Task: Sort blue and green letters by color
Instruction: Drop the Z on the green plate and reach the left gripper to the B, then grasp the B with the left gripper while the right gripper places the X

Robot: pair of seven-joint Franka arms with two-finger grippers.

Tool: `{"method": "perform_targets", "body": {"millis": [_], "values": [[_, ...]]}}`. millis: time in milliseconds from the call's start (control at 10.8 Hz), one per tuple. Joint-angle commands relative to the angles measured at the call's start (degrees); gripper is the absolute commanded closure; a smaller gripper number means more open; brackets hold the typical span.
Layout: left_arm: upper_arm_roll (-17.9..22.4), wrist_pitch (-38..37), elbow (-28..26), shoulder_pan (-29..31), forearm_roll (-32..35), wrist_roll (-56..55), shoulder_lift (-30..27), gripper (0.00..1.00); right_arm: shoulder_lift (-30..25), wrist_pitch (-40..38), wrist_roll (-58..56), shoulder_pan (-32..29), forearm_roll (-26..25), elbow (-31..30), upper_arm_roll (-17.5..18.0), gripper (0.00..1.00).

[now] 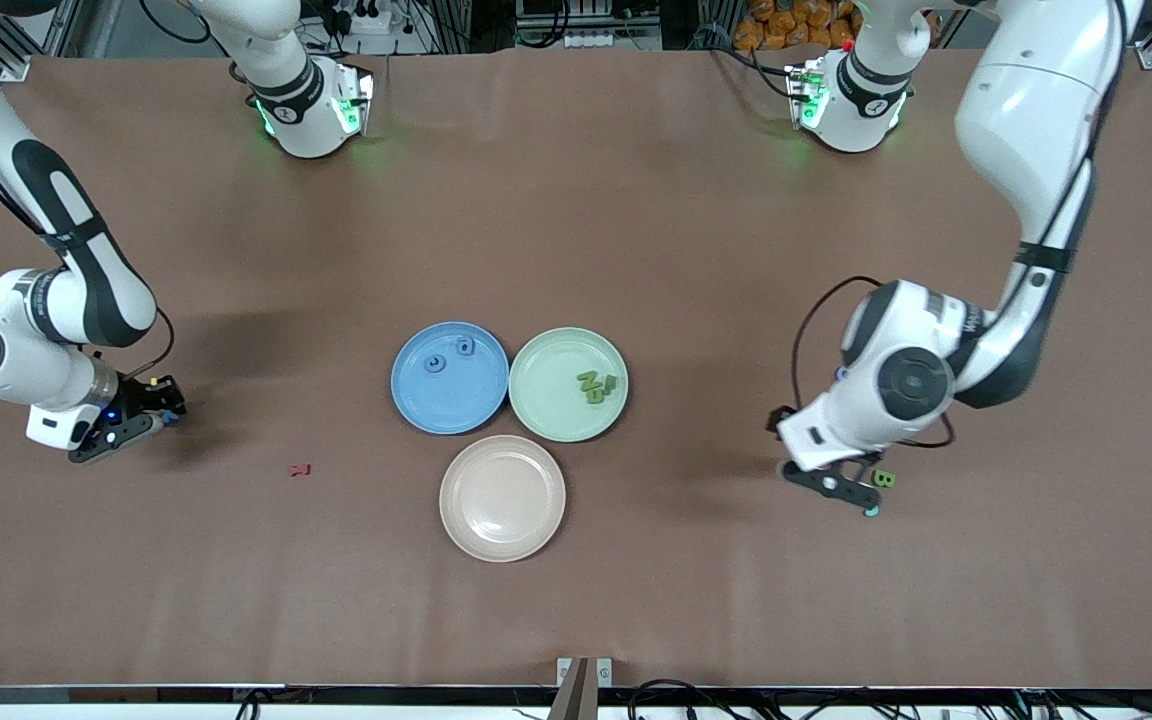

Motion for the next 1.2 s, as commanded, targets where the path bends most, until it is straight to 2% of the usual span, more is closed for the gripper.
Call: {"method": "perform_targets", "body": {"millis": [0,93,278,463,556,741,926,1111], "values": [[-0.49,4.69,-0.89,5.55,4.25,5.95,2.65,0.0,0.46,-2.85,0.76,-0.22,1.72,0.22,0.97,1.0],[-0.48,5.84,-0.89,6.96,7.24,5.96,3.61,0.0,-0.07,-4.35,0.76,0.22,5.04,0.39,1.85,1.0],[-0.57,8.65,-0.89,8.46,7.71,6.31,5.63,0.0,-0.33,-9.6,1.46,0.23,9.02,3.45,4.83,1.0],[-0.57,11.02,-0.8,9.95,7.71,8.23,7.57,0.03,-0.25,-21.27,3.47,0.49,10.0,10.64,7.82,1.0],[-0.57,11.56,-0.54,10.57,7.71,8.68,8.28,0.05,-0.16,-23.93,5.92,1.01,10.09,12.42,8.88,1.0],[-0.49,11.65,-0.28,10.75,7.09,8.77,8.63,0.1,-0.25,-25.45,12.06,1.37,11.57,12.35,12.12,1.0],[-0.57,11.65,-0.28,11.62,6.74,8.77,8.72,0.14,-0.25,-26.86,15.69,1.72,17.53,12.17,14.15,1.0],[-0.57,11.65,-0.19,11.72,5.17,8.86,8.98,0.18,-0.25,-26.86,21.46,3.73,20.01,12.08,15.74,1.0]]}}
